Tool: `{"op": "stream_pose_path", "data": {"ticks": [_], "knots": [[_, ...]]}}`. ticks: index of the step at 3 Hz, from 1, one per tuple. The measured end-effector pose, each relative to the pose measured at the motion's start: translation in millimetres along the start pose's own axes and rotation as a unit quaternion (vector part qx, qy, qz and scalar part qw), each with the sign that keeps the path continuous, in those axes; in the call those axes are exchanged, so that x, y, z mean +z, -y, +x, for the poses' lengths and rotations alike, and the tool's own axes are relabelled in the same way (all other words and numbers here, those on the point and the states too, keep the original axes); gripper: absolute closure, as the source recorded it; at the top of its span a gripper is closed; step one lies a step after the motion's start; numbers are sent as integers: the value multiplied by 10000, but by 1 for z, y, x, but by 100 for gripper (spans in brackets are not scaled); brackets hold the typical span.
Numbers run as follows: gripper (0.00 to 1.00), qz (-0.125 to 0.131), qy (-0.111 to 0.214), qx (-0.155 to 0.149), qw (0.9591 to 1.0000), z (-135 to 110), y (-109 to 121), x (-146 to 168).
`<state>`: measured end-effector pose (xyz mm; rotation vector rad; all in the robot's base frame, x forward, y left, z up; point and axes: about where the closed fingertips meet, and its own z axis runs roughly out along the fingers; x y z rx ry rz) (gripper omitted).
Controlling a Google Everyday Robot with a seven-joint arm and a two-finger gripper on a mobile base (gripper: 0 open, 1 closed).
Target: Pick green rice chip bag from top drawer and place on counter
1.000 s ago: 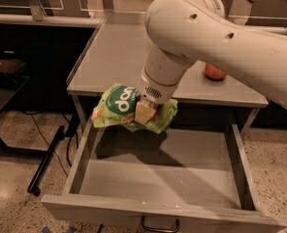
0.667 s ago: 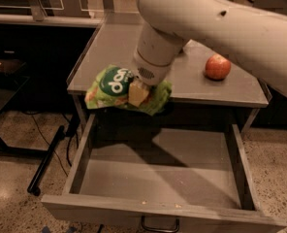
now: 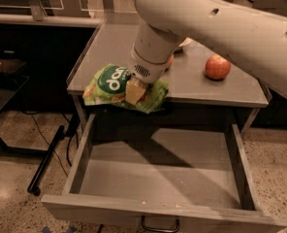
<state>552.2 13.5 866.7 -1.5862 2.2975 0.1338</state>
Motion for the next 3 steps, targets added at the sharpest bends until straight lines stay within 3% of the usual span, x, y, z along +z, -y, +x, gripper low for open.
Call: {"op": "stream_pose_path", "data": {"ticks": [1, 3], "knots": [[100, -129, -24, 47, 9999, -29, 14, 14], [100, -147, 14, -259, 9996, -108, 42, 21]]}}
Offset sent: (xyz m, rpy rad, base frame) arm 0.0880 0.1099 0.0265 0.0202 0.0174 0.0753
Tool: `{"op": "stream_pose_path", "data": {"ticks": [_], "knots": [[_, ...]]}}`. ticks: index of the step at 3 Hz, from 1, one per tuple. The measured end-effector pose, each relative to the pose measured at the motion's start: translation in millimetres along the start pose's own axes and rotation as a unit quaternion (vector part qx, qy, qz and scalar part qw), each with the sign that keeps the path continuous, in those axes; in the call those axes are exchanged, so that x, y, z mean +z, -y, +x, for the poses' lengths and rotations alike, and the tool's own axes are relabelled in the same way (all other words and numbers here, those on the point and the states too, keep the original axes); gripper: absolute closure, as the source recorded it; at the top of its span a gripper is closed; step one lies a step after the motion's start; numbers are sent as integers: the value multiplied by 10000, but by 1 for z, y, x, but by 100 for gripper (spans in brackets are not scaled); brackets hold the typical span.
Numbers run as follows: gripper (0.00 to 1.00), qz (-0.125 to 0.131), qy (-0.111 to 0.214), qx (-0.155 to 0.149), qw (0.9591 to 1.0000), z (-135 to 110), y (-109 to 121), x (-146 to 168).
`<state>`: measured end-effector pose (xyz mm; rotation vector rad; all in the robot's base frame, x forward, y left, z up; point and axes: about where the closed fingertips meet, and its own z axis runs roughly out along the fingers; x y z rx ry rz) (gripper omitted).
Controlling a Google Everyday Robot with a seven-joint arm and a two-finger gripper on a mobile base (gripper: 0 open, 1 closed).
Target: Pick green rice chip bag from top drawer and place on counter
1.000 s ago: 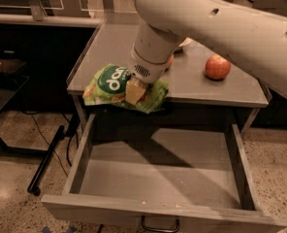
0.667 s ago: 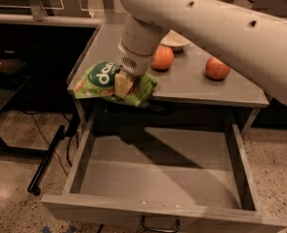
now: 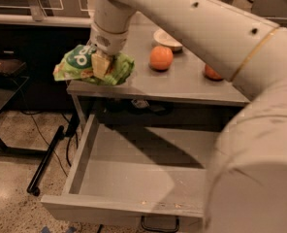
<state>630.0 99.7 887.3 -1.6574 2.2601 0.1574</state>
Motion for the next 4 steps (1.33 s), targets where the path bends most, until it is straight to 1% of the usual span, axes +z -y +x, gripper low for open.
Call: {"op": "stream_pose_path", "data": {"ticks": [1, 2, 3, 4], "knots": [[100, 51, -44, -72, 10000, -21, 22, 4], [100, 144, -167, -26, 9998, -30, 49, 11], [100, 220, -361, 154, 9990, -23, 77, 24], [100, 247, -613, 369, 9971, -8, 103, 44]]}}
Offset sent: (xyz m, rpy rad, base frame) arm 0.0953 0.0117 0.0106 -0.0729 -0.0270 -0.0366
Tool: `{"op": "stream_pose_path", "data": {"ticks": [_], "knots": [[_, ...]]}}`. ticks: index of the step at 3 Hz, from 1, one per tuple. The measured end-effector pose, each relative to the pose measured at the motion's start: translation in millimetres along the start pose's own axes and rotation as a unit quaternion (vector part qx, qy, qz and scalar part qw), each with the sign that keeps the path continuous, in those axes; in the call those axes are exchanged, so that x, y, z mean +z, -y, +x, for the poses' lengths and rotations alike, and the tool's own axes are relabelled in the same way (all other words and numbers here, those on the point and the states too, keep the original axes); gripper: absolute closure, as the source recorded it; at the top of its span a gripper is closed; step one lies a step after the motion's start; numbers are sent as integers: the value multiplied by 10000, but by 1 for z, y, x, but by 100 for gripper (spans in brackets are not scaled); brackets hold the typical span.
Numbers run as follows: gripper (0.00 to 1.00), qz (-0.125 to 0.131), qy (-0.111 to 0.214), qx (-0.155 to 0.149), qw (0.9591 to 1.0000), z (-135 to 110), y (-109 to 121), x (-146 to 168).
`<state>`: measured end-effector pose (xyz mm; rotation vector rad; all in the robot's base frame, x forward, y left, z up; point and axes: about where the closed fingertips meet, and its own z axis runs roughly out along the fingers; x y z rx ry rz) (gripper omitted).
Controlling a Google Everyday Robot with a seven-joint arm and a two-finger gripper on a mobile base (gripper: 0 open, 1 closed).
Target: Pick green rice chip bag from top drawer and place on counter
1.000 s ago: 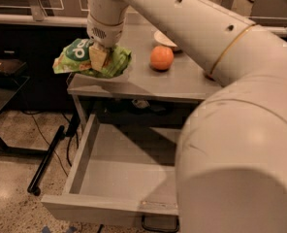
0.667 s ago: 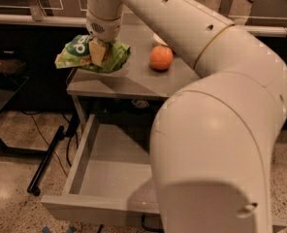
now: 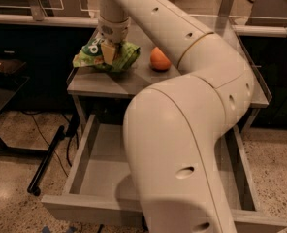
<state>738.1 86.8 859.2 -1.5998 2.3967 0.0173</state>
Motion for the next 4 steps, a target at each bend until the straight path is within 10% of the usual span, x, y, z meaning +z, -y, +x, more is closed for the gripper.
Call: {"op": "stream_pose_path", "data": {"ticks": [1, 4], "knots": [[97, 22, -126, 75, 9999, 5, 12, 12], [13, 22, -127, 77, 9999, 5, 12, 11]]}}
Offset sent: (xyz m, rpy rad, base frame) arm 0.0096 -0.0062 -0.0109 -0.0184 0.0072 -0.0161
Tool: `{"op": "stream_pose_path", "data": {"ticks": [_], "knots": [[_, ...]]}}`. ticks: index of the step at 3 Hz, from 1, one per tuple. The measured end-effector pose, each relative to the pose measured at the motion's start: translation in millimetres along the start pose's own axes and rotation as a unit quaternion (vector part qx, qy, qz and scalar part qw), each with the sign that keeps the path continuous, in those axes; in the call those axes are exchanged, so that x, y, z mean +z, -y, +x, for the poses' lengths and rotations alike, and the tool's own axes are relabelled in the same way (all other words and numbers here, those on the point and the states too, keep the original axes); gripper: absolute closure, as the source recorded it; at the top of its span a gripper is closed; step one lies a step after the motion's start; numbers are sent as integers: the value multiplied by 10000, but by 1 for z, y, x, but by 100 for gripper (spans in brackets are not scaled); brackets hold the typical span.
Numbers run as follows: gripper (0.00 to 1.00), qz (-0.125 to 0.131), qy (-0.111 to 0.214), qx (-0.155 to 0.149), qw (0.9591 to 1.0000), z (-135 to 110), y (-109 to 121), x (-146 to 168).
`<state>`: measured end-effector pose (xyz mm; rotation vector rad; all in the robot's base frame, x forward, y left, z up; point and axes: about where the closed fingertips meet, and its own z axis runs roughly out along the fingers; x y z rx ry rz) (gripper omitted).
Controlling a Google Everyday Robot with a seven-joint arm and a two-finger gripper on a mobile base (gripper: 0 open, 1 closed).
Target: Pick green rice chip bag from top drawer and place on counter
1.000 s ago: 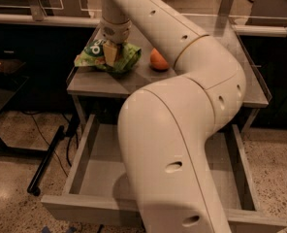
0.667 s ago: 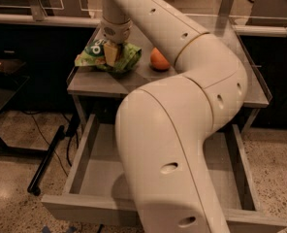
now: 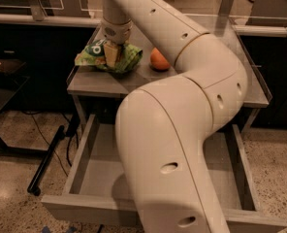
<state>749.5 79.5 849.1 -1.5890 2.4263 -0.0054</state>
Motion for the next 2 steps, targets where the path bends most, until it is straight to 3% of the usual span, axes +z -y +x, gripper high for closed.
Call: {"op": "stream_pose_path", "data": {"ticks": [1, 2], "knots": [[0, 0, 0, 0, 10000, 0, 0, 0], [0, 0, 0, 0, 10000, 0, 0, 0]]}}
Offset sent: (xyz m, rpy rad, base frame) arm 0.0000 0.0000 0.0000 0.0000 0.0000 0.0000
